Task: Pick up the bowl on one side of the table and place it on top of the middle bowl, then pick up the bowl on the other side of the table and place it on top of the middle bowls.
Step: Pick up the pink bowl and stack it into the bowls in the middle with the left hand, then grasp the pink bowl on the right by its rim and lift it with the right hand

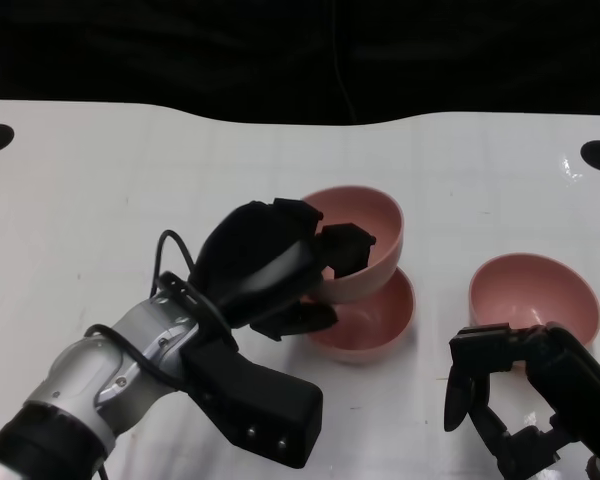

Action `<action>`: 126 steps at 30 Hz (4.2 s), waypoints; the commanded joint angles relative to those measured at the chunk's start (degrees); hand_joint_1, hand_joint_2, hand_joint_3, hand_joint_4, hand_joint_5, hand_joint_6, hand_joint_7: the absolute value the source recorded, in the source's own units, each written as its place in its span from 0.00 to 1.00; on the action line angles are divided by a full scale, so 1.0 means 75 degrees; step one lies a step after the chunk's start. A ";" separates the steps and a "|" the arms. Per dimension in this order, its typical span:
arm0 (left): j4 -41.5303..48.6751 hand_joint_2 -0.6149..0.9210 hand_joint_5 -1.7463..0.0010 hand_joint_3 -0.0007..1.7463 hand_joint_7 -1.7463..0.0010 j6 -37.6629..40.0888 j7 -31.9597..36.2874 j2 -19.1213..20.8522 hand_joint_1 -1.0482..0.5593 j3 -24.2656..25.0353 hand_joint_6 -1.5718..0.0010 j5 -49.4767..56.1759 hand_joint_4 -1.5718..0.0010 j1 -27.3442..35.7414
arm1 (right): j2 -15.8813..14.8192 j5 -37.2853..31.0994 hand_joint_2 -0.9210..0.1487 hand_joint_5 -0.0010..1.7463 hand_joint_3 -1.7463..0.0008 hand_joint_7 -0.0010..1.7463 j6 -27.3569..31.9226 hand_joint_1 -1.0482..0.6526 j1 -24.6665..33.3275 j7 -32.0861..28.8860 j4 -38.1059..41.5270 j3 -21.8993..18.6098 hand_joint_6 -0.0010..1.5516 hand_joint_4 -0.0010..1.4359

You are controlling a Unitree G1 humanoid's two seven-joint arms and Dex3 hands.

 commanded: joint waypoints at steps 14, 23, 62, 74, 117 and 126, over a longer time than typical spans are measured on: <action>0.1187 0.84 0.04 0.43 0.21 -0.0151 -0.0162 -0.0231 0.46 -0.0294 0.50 0.0020 0.46 -0.0380 | -0.0022 0.0055 0.81 1.00 0.00 0.77 -0.0023 0.74 -0.0010 -0.0025 -0.0010 0.0000 0.59 0.68; 0.0676 0.99 0.72 0.20 0.87 0.0570 -0.1216 -0.0125 0.38 -0.0372 0.64 0.0119 0.70 -0.0258 | 0.0007 0.0044 0.82 1.00 0.00 0.77 0.0008 0.75 0.0001 -0.0031 -0.0066 0.0009 0.60 0.69; -0.3109 1.00 0.91 0.20 0.94 0.0331 -0.2220 0.0969 0.22 0.1869 0.85 -0.1877 0.87 0.2535 | 0.0014 -0.0036 0.82 0.99 0.01 0.77 0.0027 0.76 -0.0001 -0.0080 -0.0068 -0.0055 0.60 0.69; -0.4537 0.76 0.21 0.51 0.41 -0.0638 -0.2361 0.0769 0.65 0.3131 0.61 -0.4855 0.62 0.5300 | 0.0044 -0.0204 0.80 0.98 0.00 0.77 0.0108 0.73 0.0033 -0.0268 -0.0165 -0.0112 0.60 0.69; -0.3356 0.53 0.00 0.98 0.11 -0.1208 -0.2544 -0.0358 0.69 0.3504 0.45 -0.5089 0.42 0.5504 | -0.1270 -0.5709 0.11 0.29 1.00 0.07 0.7102 0.29 0.0677 0.1737 -0.5721 -0.0515 0.21 0.16; -0.3390 0.52 0.00 0.99 0.11 -0.1242 -0.2589 -0.0344 0.68 0.3447 0.45 -0.5037 0.42 0.5458 | -0.1492 -0.6186 0.09 0.17 1.00 0.02 0.7502 0.31 -0.0035 0.2300 -0.4694 0.0033 0.26 0.23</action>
